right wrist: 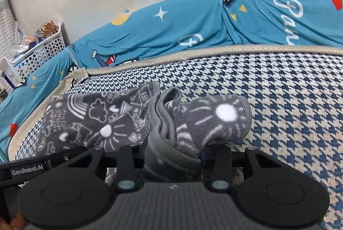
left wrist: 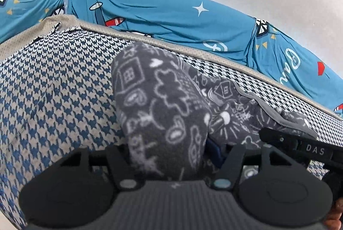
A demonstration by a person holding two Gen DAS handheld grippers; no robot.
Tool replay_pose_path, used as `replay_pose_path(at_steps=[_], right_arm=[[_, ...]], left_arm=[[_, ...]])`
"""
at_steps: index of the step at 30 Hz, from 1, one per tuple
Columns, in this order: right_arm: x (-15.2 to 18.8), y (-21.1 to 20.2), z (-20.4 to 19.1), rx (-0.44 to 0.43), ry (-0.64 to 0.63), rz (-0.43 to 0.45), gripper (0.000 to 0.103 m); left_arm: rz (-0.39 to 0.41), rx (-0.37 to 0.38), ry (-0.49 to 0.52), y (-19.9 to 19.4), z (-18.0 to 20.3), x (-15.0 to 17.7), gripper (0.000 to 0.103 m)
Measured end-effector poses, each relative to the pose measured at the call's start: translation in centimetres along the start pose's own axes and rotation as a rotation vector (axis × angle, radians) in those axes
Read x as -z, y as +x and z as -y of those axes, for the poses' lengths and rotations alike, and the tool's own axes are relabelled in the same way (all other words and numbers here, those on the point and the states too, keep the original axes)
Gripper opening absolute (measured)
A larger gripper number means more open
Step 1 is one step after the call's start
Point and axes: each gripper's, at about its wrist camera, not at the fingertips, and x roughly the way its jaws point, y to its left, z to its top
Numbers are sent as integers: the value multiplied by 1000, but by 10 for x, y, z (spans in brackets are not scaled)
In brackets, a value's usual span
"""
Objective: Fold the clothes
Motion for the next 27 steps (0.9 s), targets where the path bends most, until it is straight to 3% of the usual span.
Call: replay_pose_path(at_steps=[13,27], right_arm=[[-14,1,-28,-50,-28,36,40],[-36,31,-68,-148,-80,57,40]], left_arm=[[78,-50,10,-20,-8,-15,60],[131,-149,-20,-24,-40,-43,60]])
